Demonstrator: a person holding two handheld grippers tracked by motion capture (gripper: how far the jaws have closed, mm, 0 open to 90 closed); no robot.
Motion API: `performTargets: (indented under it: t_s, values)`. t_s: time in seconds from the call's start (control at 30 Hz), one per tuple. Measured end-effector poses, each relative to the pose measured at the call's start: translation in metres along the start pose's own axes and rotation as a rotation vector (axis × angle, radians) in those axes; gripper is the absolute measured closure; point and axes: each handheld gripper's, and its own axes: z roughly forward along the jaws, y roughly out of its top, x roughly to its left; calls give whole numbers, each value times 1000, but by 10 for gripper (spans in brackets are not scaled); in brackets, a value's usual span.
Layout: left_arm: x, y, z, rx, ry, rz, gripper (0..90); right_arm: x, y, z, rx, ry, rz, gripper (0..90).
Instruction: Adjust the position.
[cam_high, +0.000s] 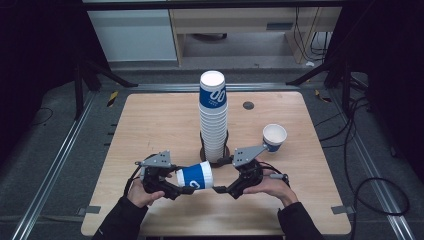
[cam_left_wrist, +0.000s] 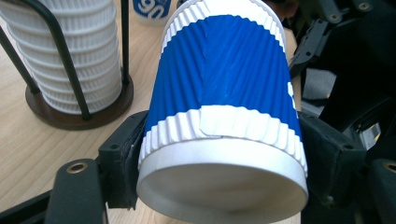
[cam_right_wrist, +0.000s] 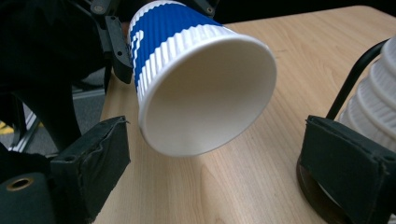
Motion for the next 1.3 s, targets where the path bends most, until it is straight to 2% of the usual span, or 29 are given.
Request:
performTargets:
  t_s: [0.07, 0.3, 0.77, 1.1, 1.3]
  values:
    - [0, 0, -2, -29, -9, 0, 247, -1, 0, -2, -23, 4, 8, 82]
    - [-2, 1, -1, -60, -48, 4, 247, -1, 1, -5, -61, 28, 28, 83]
    - [-7, 1, 7, -53, -108, 34, 248, 4, 2, 0, -87, 125, 35, 83]
    - [-14, 3, 10, -54, -122, 58, 249, 7, 0, 9, -76, 169, 45, 88]
    - [-15, 3, 13, -43, -120, 62, 250, 8, -1, 11, -72, 192, 47, 137]
